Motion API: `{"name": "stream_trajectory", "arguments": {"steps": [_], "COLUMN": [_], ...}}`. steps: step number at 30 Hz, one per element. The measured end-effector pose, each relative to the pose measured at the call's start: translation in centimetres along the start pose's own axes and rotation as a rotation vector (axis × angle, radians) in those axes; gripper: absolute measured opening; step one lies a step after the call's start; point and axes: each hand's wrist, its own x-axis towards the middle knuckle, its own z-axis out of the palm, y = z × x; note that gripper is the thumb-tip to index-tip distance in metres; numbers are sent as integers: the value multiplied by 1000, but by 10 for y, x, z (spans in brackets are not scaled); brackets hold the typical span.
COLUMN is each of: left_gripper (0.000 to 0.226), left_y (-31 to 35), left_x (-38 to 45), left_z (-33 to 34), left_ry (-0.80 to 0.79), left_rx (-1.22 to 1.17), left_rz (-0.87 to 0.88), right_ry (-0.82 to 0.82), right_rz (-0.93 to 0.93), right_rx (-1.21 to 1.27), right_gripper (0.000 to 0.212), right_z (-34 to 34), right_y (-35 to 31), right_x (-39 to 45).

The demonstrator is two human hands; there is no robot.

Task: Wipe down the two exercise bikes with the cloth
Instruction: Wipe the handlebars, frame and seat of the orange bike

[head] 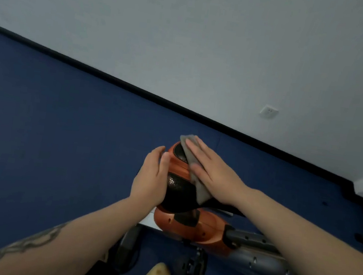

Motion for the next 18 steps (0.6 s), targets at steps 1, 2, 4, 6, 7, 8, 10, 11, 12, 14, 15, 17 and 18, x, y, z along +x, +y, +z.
{"name": "stream_trajectory", "arguments": {"steps": [1,2,4,6,7,8,10,11,12,14,15,17,18], "left_gripper": [66,75,91,109,117,123,130,130,127,121,119,117,116], "left_y": [0,1,2,0,-1,-1,-2,-3,-5,-7,-8,-8,-7], "left_x": [-3,-5,-5,-2,1,3,9,11,12,14,15,17,18], "left_z": [0,1,0,-5,-8,-12,-17,-18,-19,-19,-19,-19,-19], "left_ry": [-23,-47,-106,-211,-277,-340,-437,-467,-487,-520,-532,-536,-526], "left_rx": [6,10,-10,-57,-69,-68,-60,-65,-73,-108,-133,-161,-160], "left_rz": [8,16,12,-3,-7,-12,-37,-44,-40,-24,-27,-33,-29], "right_ry": [-46,-94,-156,-112,-71,-37,16,30,27,-4,-23,-57,-62], "right_rz": [-51,-57,8,119,188,240,223,164,83,-126,-206,-232,-203], "right_rx": [-36,-35,99,308,367,363,245,179,109,-73,-132,-86,-25], "right_gripper": [56,58,58,51,46,42,40,40,41,44,46,47,47], "right_z": [-4,-10,-16,-13,-10,-7,-4,-4,-4,-3,-3,-8,-10], "right_y": [8,15,20,14,9,3,-9,-13,-14,-5,3,16,20], "right_x": [-14,-24,-25,-4,12,27,45,46,43,25,15,-1,-1]}}
